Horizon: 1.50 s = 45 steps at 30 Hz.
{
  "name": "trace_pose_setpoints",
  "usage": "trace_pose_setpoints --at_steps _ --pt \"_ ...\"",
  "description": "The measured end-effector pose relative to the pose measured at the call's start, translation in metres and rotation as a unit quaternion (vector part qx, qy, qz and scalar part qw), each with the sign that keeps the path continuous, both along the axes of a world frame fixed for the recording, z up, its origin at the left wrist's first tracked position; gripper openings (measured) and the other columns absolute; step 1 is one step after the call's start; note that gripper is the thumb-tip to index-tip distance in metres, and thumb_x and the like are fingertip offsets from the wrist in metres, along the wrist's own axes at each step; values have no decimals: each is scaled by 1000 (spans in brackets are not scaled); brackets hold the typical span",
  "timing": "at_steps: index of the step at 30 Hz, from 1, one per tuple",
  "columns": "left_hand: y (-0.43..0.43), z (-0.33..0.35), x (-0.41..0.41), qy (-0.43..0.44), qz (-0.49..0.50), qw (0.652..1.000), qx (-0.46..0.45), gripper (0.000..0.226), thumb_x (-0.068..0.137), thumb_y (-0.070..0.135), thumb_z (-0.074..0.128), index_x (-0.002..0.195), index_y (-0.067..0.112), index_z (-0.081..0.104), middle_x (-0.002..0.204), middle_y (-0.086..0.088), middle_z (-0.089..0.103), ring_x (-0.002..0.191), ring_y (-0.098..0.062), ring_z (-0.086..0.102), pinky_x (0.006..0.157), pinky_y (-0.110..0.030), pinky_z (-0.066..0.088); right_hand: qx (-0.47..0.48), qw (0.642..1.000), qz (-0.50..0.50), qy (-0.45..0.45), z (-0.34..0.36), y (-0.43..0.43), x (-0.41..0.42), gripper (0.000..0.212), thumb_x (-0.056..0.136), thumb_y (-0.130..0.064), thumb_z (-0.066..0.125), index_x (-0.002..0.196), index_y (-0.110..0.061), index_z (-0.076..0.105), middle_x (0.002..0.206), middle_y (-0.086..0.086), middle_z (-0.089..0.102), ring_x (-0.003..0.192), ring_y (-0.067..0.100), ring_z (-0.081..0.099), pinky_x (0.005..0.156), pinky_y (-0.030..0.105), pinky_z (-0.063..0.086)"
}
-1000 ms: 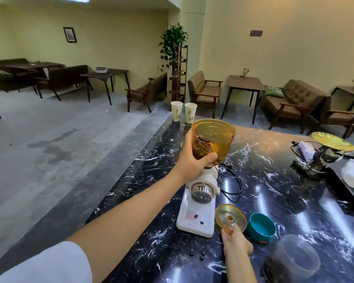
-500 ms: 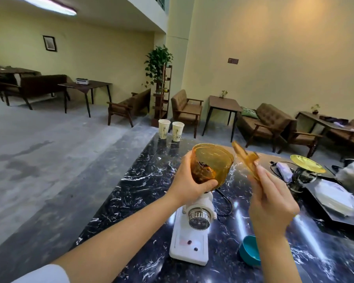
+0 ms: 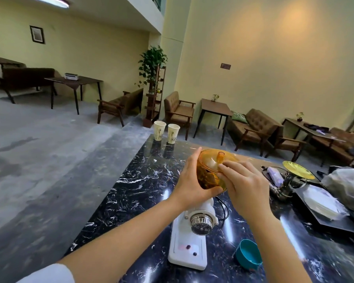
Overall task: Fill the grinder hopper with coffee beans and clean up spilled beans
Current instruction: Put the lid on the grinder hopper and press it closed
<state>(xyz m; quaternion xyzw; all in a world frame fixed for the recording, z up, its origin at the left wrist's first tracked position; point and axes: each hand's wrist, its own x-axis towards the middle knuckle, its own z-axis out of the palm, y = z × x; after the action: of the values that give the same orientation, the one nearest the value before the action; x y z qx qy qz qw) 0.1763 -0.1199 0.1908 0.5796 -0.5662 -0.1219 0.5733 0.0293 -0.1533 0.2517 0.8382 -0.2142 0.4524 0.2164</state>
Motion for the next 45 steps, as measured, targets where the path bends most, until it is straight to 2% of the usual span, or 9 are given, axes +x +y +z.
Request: trace_pose_setpoints --at_steps 5,12,25,28,31,34,39,41,45 --pt "-2 -1 3 8 -9 1000 1 116 60 51 83 145 44 4 150 9 30 131 -5 30 104 -27 28 11 991 -23 -135 -12 0 9 20 87 -20 62 86 -6 76 87 8 76 76 28 69 62 34 55" --pt "-2 -1 4 29 -21 999 -3 115 59 56 84 143 49 5 148 3 38 131 -16 42 106 -44 42 -43 995 -38 -84 -16 1 22 17 83 -26 67 80 -11 75 84 3 75 72 27 67 62 34 49" --pt "-9 -7 7 40 -21 999 -11 108 64 46 81 144 44 9 144 0 46 123 -10 48 94 -21 36 -99 987 -90 -92 -22 4 46 21 86 -28 65 75 -13 73 78 4 74 73 28 67 66 34 43" --pt "-9 -7 7 38 -30 999 -11 110 63 46 83 144 44 9 146 0 42 124 -10 45 95 -25 36 -44 993 -71 -79 -13 2 41 21 81 -34 69 72 -15 72 83 5 72 80 29 64 80 41 42" --pt "-9 -7 8 47 -39 998 -6 111 61 51 83 142 51 7 145 2 40 125 -13 43 97 -31 39 109 990 -81 -43 5 -6 33 27 68 -43 76 66 -17 67 119 13 61 119 33 48 105 55 24" --pt "-7 -6 9 53 -48 997 -3 110 58 53 84 137 60 7 143 2 41 125 -14 44 96 -29 40 317 948 -33 -15 21 -12 28 35 63 -40 79 68 -15 56 144 15 43 137 32 33 100 45 29" --pt "-5 -4 9 53 -47 997 2 110 57 52 83 131 68 4 142 2 40 125 -17 44 99 -35 43 346 938 5 -1 26 -20 22 49 62 -51 77 71 -21 39 88 11 64 77 27 55 57 30 37" --pt "-5 -4 9 51 -49 997 9 110 58 52 83 131 68 3 143 2 40 127 -19 43 101 -41 44 327 945 -1 3 26 -21 22 49 63 -53 74 77 -23 38 74 0 55 68 19 49 54 26 35" --pt "-4 -4 10 53 -53 997 17 110 58 52 83 132 67 3 144 3 38 129 -21 41 102 -44 43 284 959 -21 14 33 -22 25 60 65 -55 67 108 -22 41 82 4 59 76 23 57 64 35 49"
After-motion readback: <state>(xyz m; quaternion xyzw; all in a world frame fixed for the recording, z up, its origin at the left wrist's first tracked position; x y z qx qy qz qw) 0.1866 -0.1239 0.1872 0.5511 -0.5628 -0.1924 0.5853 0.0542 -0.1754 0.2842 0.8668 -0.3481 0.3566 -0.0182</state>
